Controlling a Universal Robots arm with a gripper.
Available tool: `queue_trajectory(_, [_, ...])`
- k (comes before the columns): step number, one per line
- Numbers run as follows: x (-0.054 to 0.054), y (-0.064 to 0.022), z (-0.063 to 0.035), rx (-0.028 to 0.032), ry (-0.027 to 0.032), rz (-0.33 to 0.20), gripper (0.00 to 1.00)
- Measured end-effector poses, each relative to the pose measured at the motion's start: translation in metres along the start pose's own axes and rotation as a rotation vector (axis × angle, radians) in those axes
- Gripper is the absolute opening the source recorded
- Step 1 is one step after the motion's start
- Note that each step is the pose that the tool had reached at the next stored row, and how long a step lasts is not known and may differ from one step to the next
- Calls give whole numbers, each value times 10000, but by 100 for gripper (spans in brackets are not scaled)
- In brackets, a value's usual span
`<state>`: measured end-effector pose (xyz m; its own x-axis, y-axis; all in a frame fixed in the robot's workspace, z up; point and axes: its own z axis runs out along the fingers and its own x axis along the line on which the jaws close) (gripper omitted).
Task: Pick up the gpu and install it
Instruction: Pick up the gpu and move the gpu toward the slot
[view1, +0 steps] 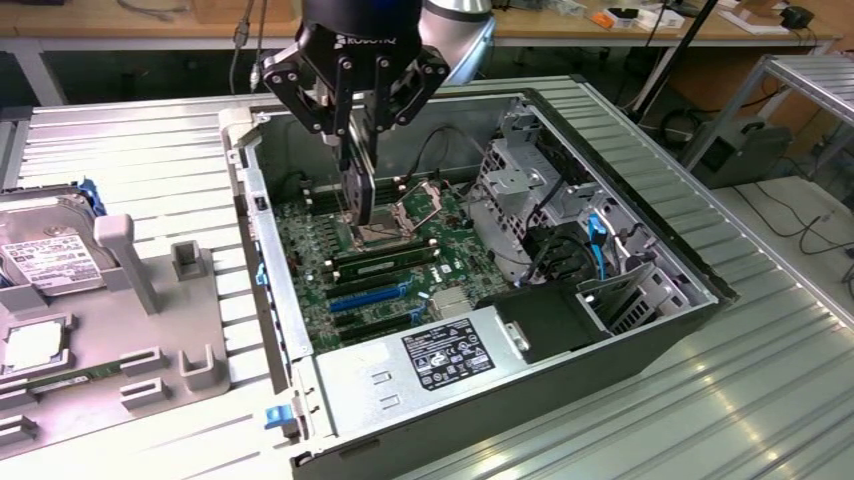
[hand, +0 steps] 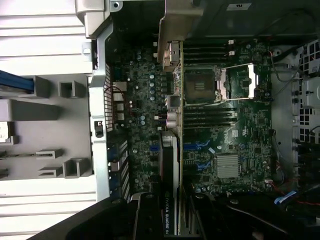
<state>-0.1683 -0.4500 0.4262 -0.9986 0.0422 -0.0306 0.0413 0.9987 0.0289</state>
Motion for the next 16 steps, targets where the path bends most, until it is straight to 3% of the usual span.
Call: queue_trajectory(16, [-271, 11, 9, -1, 0, 1, 27])
